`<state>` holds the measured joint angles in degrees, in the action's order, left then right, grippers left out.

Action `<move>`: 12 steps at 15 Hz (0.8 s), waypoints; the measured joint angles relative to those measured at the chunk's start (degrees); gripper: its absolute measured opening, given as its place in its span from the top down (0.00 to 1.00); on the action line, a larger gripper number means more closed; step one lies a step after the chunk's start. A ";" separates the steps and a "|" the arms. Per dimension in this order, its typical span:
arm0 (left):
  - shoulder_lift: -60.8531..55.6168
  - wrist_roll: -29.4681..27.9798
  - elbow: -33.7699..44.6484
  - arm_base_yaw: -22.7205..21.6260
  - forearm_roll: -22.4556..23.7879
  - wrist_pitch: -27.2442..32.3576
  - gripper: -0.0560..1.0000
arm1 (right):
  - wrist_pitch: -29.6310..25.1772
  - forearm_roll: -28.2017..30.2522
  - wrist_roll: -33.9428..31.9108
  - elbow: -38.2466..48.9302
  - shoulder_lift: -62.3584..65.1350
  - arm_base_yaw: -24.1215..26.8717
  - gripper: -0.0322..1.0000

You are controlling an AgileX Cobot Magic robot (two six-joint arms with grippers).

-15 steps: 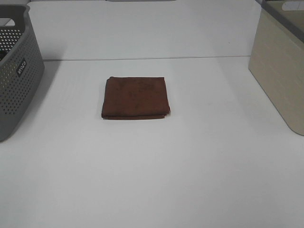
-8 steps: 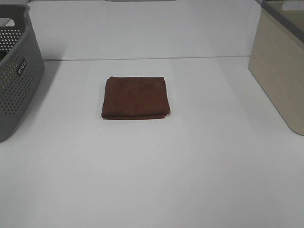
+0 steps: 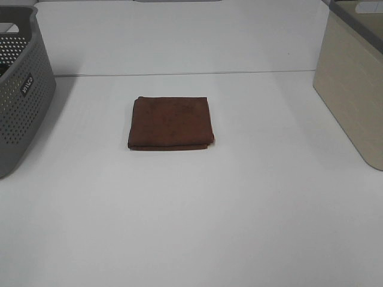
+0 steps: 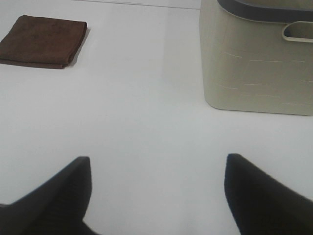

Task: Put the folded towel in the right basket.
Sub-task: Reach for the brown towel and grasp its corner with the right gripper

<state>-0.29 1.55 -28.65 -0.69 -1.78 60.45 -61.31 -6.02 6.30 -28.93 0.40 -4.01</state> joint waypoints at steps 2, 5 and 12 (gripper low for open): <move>0.00 0.00 0.00 0.00 0.00 0.00 0.03 | 0.00 0.00 0.00 0.00 0.00 0.00 0.27; 0.00 0.00 0.00 0.00 0.00 0.00 0.03 | 0.00 0.00 0.00 0.00 0.00 0.00 0.27; 0.00 0.00 0.00 0.00 0.00 0.00 0.03 | 0.00 0.00 0.00 0.00 0.00 0.00 0.27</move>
<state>-0.29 1.55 -28.65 -0.69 -1.78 60.45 -61.31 -6.02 6.30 -28.93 0.40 -4.01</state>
